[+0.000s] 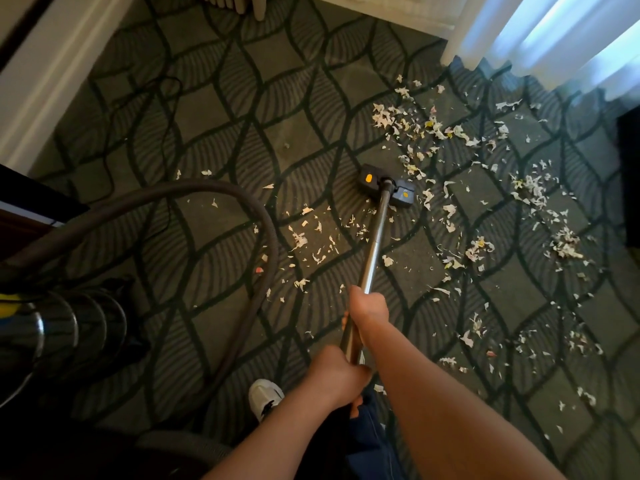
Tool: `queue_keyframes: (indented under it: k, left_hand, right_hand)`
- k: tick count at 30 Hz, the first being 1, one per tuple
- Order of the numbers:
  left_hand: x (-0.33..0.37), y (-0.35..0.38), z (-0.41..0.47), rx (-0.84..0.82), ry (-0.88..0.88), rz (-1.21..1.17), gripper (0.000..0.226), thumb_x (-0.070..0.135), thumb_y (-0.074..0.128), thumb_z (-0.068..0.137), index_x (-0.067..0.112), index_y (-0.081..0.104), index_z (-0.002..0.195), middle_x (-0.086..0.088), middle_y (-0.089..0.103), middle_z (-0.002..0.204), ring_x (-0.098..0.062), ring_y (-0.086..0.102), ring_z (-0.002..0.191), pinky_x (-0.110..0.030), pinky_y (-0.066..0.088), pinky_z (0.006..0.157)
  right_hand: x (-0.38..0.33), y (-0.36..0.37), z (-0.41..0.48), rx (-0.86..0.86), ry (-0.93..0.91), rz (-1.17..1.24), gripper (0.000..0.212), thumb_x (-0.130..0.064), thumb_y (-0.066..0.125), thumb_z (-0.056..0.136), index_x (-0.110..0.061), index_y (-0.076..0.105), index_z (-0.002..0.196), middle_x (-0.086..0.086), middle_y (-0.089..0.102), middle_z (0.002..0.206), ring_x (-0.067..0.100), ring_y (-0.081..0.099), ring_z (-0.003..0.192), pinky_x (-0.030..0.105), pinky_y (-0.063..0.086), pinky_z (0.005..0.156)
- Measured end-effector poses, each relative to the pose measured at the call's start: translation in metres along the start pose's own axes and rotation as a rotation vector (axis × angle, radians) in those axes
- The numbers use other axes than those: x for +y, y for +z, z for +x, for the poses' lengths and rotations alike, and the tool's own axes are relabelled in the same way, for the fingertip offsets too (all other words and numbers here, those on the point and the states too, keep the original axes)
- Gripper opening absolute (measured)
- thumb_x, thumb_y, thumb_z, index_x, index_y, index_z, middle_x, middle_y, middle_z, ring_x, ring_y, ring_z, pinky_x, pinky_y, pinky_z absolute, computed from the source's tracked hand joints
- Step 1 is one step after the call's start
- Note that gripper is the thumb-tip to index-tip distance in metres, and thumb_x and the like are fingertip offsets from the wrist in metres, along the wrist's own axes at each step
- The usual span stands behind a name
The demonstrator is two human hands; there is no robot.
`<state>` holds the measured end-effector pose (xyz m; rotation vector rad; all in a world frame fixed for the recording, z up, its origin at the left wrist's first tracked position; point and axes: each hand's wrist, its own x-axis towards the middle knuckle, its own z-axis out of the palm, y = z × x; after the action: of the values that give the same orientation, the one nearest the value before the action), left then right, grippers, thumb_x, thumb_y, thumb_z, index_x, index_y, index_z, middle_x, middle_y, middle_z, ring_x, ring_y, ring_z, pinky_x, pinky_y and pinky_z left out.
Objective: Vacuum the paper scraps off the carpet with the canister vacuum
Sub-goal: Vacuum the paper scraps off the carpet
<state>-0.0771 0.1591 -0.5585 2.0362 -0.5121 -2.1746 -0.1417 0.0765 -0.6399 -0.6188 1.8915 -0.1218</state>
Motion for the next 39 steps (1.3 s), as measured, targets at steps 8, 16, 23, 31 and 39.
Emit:
queue_keyframes:
  k: [8,16,23,31,39]
  left_hand:
    - [-0.014,-0.002,-0.009,0.027,0.001,0.044,0.006,0.007,0.052,0.087,0.007,0.057,0.082,-0.006,0.050,0.057,-0.016,0.048,0.045,-0.024,0.043,0.044]
    - [-0.028,-0.021,-0.014,0.094,0.040,0.083,0.015,0.010,0.057,0.085,0.003,0.062,0.098,-0.005,0.055,0.060,-0.018,0.053,0.049,-0.032,0.053,0.058]
    - [-0.038,-0.041,-0.012,0.192,0.087,0.063,0.008,0.016,0.060,0.086,0.012,0.055,0.091,-0.004,0.058,0.068,-0.017,0.057,0.053,-0.033,0.056,0.057]
    - [-0.013,-0.082,-0.007,0.265,0.133,-0.066,0.007,0.020,0.059,0.078,0.014,0.061,0.075,-0.003,0.058,0.053,-0.022,0.057,0.047,-0.035,0.055,0.059]
    - [0.031,-0.106,0.022,0.313,0.172,-0.300,0.015,0.018,0.061,0.084,0.009,0.063,0.072,-0.009,0.060,0.058,-0.024,0.055,0.046,-0.032,0.050,0.056]
  right_hand:
    - [0.014,0.005,-0.006,-0.065,0.053,0.076,0.034,-0.025,0.048,0.101,0.000,0.047,0.124,0.009,0.056,0.076,0.016,0.055,0.056,0.028,0.050,0.054]
    - [0.018,0.024,-0.016,-0.033,0.010,0.153,0.028,-0.025,0.051,0.099,-0.001,0.052,0.113,0.010,0.056,0.073,0.018,0.055,0.056,0.032,0.052,0.058]
    - [0.004,0.048,-0.026,-0.030,-0.050,0.195,0.022,-0.026,0.055,0.097,-0.004,0.054,0.102,0.009,0.057,0.072,0.017,0.056,0.057,0.032,0.052,0.060]
    - [-0.054,0.086,-0.025,-0.137,-0.118,0.099,0.024,-0.025,0.058,0.096,-0.004,0.054,0.104,0.008,0.058,0.071,0.016,0.055,0.054,0.030,0.050,0.054]
    - [-0.122,0.118,0.006,-0.201,-0.200,-0.065,0.034,-0.032,0.058,0.091,0.000,0.059,0.105,0.010,0.060,0.069,0.024,0.058,0.055,0.038,0.054,0.061]
